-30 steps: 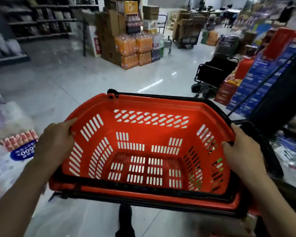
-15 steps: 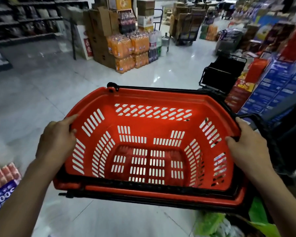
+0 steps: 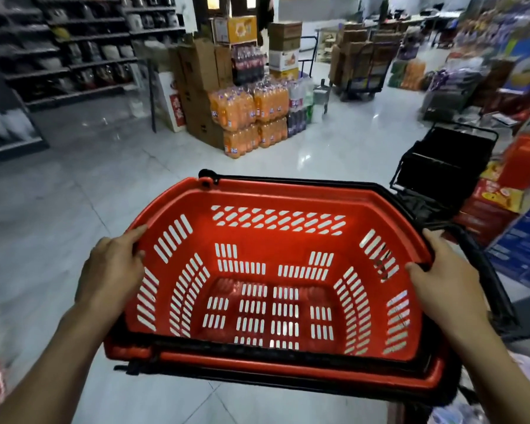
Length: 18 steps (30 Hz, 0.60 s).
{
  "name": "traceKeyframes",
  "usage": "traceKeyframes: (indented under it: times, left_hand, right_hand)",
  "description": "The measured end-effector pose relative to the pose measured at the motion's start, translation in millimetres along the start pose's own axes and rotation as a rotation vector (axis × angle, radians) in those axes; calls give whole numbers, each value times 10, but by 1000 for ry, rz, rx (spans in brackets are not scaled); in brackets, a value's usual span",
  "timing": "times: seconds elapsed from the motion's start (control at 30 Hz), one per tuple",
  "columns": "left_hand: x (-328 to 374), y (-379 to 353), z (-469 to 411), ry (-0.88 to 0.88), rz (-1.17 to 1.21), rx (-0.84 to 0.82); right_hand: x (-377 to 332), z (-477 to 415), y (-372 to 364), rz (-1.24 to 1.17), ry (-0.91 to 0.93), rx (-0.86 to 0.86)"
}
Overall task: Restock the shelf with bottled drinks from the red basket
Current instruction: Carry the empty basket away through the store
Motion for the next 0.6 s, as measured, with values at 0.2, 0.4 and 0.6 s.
traceKeyframes:
  times: [0.2,0.4,0.6]
  left_hand:
    - [529,-441,-1107,79,6,11]
    - [1153,-1195,-2511,57,45,-8]
    - [1949,-1819,-3976,4,63,-95]
  right_hand:
    - [-106,-1451,-559,-2,16,-52]
    - [-184,-2835,-1251,72,-20,-40]
    - [-288,-4058,-1637,92,-116,13]
Point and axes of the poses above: each hand's wrist, its own z-axis away from the middle knuckle, its own y-axis out of the back of the hand, x = y × z, the point moved 6 cm from there along -z, towards the middle knuckle, and after that the axes turned 14 degrees about y, right-handed, at the moved point
